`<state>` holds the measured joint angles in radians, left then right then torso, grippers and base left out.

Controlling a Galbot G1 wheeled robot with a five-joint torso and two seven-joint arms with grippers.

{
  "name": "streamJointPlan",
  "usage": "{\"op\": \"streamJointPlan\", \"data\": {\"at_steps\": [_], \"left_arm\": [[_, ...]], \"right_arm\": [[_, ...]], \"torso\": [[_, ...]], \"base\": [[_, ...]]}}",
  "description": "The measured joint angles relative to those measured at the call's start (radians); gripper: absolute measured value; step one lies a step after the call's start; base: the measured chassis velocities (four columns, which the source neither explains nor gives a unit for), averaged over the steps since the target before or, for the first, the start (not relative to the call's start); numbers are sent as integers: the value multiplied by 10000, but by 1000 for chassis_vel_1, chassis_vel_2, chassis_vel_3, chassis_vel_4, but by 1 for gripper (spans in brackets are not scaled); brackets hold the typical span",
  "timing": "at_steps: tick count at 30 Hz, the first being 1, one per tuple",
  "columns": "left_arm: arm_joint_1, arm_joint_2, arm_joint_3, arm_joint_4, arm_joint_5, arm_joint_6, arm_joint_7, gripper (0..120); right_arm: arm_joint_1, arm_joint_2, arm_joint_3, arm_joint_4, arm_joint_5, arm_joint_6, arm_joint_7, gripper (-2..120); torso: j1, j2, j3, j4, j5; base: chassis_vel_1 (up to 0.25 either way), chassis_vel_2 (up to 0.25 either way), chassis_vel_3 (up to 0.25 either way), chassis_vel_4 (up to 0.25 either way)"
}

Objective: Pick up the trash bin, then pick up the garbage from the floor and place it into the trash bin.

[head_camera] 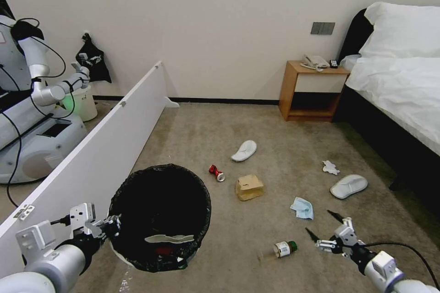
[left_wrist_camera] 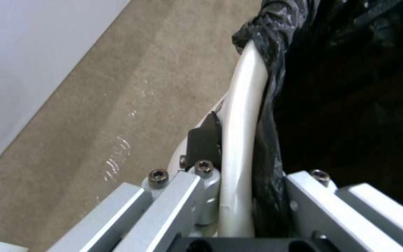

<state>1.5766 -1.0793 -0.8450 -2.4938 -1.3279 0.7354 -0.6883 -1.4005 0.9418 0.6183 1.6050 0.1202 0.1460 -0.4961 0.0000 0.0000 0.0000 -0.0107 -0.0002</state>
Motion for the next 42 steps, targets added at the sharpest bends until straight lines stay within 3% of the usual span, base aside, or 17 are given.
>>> {"op": "streamJointPlan", "data": {"at_steps": [2, 8, 18, 25, 32, 42], "left_arm": [[43, 45, -26, -62, 4, 0, -65, 2], [48, 81, -50, -68, 71, 0, -144, 2], [-34, 133, -93, 92, 136, 0, -175, 2], [-122, 159, -59, 205, 137, 0, -185, 2], [-132, 158, -53, 232, 137, 0, -185, 2], [-85, 228, -201, 249, 93, 0, -185, 2]], "right_arm": [[1031, -104, -658, -1078, -468, 94, -1052, 100], [2806, -45, -1818, -2730, -1077, 708, -2100, 100], [4538, 422, -3428, -5136, -2760, 1286, -2347, 100], [5230, 770, -4004, -6105, -4093, 1651, -2545, 100], [5752, 1000, -4280, -6628, -4514, 1782, -2706, 100], [7122, 1892, -4796, -8180, -4683, 1807, -2775, 100]], "torso": [[0, -1, 1, -3, 6], [0, -1, 0, 2, 0], [1, -1, 1, -2, 0], [0, -1, 0, -3, 0], [0, 0, 0, -1, 0], [0, -1, 0, 0, 0]], "base": [[0, 0, 0, 0], [0, 0, 0, 0], [0, 0, 0, 0], [0, 0, 0, 0], [0, 0, 0, 0], [0, 0, 0, 0]]}}
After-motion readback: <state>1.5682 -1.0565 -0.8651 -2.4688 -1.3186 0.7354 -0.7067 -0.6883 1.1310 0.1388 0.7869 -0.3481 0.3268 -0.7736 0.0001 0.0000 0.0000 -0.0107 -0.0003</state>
